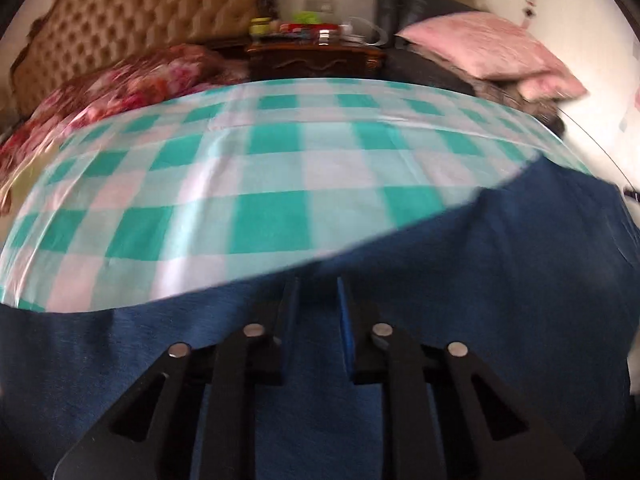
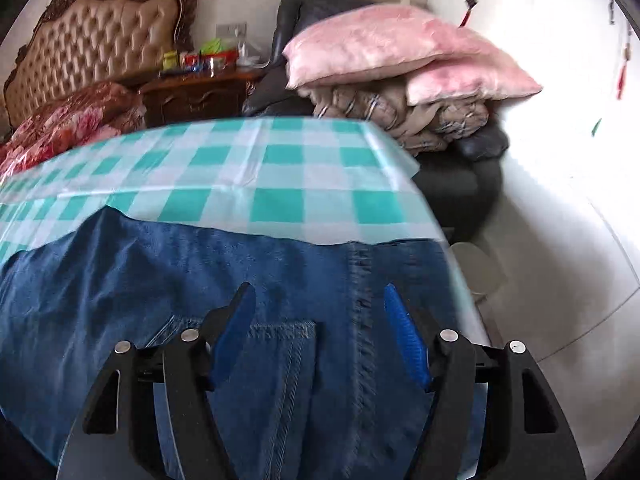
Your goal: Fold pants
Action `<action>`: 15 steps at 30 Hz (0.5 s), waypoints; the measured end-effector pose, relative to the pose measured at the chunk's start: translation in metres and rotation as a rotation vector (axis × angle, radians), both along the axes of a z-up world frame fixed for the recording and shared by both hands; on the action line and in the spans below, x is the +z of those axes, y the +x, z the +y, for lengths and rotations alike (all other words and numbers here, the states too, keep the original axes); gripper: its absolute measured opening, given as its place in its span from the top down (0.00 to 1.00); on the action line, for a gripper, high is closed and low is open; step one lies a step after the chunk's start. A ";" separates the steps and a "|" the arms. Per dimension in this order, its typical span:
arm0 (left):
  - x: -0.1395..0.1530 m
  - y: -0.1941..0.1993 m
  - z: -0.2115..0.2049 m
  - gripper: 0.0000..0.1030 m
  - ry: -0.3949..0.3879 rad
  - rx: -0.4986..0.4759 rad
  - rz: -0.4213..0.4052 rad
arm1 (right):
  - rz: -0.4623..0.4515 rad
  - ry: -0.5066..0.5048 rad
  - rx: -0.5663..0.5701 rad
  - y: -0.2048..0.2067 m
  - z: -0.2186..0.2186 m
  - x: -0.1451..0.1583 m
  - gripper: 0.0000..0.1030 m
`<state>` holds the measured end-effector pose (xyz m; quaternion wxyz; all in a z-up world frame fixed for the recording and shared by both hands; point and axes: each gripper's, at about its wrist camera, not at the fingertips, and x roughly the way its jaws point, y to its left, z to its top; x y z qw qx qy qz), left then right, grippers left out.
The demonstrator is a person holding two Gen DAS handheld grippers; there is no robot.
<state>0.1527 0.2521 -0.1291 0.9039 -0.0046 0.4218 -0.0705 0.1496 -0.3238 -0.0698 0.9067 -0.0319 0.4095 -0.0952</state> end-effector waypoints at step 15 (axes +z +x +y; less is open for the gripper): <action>0.015 -0.030 0.098 0.62 0.143 0.308 0.010 | 0.021 -0.067 -0.046 0.009 -0.007 -0.028 0.36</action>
